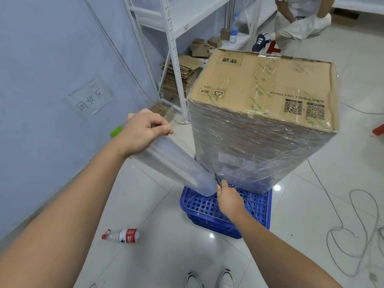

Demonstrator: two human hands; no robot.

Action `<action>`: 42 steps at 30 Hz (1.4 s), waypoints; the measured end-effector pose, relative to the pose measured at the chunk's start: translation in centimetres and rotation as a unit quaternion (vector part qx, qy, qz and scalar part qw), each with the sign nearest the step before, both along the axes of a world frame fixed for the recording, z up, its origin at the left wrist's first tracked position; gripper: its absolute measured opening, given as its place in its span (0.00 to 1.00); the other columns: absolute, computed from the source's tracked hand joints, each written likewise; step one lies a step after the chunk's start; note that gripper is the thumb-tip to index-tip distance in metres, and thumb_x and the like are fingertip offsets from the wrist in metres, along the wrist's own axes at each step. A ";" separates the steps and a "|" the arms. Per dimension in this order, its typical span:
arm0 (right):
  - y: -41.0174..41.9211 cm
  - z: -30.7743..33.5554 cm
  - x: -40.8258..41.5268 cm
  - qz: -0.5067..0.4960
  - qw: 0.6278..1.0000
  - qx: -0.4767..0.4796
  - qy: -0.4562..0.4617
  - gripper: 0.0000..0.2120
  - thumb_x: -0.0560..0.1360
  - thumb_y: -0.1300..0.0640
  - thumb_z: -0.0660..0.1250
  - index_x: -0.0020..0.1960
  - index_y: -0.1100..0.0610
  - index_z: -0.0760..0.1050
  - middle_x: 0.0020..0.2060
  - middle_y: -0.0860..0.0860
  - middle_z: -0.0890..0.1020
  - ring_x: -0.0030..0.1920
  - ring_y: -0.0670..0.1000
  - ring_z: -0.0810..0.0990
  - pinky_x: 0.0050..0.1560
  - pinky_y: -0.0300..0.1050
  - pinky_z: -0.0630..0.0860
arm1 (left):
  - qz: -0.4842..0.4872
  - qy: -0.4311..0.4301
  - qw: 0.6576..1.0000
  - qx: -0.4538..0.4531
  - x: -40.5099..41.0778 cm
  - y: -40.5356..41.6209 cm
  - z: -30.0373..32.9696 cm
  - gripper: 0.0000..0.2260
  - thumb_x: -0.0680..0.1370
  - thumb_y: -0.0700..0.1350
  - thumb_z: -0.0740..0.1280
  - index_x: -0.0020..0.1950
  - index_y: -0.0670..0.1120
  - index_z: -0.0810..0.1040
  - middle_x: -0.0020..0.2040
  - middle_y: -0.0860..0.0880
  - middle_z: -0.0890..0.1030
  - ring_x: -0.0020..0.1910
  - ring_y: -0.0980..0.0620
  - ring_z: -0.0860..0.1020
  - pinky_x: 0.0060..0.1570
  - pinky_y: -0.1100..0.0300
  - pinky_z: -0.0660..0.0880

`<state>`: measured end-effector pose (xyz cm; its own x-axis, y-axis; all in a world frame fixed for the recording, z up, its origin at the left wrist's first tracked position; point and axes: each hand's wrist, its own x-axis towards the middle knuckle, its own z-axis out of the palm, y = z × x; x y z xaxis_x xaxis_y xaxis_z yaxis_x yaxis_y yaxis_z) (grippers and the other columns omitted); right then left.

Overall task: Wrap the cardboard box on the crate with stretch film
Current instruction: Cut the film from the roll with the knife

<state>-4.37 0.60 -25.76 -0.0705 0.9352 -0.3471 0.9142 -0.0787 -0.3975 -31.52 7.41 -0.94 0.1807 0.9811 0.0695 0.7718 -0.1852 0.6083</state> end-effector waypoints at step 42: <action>-4.4 -6.0 4.7 -0.011 0.995 -0.081 -0.057 0.14 0.85 0.47 0.47 0.60 0.56 0.64 0.34 0.51 0.73 0.34 0.54 0.74 0.35 0.50 0.72 | 0.028 0.008 1.000 0.002 -0.7 -1.7 -0.5 0.07 0.74 0.55 0.65 0.38 0.60 0.82 0.40 0.70 0.80 0.50 0.65 0.71 0.64 0.50 0.58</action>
